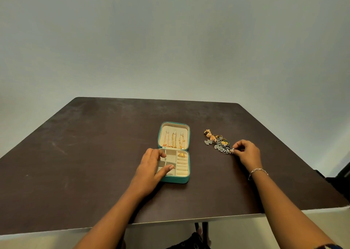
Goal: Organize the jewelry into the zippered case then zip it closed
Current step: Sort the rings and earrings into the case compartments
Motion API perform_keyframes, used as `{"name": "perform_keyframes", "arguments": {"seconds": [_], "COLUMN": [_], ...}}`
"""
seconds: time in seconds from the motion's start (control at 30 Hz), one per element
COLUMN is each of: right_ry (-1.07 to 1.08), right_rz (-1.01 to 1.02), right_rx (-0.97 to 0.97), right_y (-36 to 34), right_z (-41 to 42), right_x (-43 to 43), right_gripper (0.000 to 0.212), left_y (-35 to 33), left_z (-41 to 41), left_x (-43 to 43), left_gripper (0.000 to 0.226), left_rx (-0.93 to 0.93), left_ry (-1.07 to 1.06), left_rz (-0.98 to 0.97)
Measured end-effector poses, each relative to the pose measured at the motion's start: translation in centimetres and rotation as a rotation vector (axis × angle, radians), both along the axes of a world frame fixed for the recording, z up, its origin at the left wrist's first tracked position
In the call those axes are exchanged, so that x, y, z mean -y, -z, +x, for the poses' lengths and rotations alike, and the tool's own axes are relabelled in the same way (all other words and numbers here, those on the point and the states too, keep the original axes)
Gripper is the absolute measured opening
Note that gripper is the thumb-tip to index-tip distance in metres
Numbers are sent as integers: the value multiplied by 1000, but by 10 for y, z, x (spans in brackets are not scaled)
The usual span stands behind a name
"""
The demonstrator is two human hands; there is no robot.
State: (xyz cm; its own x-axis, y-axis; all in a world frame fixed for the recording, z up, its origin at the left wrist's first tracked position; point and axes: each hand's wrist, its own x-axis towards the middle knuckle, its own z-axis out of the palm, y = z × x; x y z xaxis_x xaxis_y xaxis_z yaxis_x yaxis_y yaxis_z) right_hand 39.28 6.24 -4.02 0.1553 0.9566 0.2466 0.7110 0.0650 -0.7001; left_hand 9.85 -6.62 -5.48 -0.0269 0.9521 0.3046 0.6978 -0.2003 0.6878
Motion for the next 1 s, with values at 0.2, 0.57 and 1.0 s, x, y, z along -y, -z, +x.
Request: {"name": "perform_keyframes", "arguments": {"seconds": [0.2, 0.57, 1.0], "right_ry": [-16, -399, -566], "right_rz": [50, 154, 196], "right_rx": [-83, -131, 47], "right_y": [-6, -36, -17], "right_z": [-4, -92, -155], "right_x": [13, 57, 90], "right_gripper": [22, 19, 22], "left_y": [-1, -4, -2], "left_z": [0, 2, 1], "left_x": [0, 4, 3], "left_gripper": [27, 19, 20], "left_rx": [-3, -17, -22], "left_ry": [0, -9, -12], "left_rz": [10, 41, 94]}}
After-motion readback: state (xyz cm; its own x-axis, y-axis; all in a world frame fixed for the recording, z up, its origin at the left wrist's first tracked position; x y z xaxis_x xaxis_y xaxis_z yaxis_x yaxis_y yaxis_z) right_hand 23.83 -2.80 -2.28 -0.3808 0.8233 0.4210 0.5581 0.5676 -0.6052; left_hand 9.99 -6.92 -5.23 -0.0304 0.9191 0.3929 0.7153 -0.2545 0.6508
